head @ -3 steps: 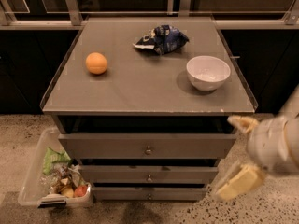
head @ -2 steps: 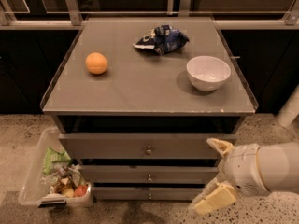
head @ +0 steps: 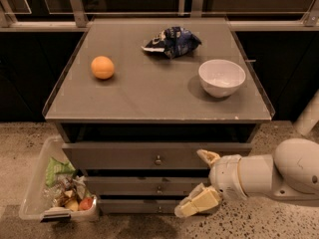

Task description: Open top drawer

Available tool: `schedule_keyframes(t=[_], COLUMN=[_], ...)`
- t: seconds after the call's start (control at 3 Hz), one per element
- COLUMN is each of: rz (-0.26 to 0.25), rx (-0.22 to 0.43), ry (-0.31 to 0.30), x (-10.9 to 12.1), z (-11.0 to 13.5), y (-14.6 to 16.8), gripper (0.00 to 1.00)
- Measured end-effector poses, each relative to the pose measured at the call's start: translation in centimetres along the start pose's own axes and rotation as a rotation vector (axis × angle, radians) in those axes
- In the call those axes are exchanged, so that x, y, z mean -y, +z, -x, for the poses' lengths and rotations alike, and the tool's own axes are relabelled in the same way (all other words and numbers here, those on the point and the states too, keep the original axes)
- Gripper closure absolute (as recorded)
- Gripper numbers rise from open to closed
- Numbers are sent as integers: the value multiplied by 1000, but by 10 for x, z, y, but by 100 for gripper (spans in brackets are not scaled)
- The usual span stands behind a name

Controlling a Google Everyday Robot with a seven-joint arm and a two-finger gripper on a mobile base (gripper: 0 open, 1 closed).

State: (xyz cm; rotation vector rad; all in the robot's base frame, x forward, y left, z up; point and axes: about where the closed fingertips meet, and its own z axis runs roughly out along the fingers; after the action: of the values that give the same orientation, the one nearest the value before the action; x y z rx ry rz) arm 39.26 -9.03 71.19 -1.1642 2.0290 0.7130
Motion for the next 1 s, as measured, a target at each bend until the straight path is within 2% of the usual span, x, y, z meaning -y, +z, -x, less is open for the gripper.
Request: schedule_keyframes(t=[0.33,0.67,1.0], rz=[1,-59,-109], rx=[3,-3,-22], ry=[4,-11,-45], x=[2,14,42], z=[-1,-2,6], y=[4,-9,-16], gripper=[0,0,0])
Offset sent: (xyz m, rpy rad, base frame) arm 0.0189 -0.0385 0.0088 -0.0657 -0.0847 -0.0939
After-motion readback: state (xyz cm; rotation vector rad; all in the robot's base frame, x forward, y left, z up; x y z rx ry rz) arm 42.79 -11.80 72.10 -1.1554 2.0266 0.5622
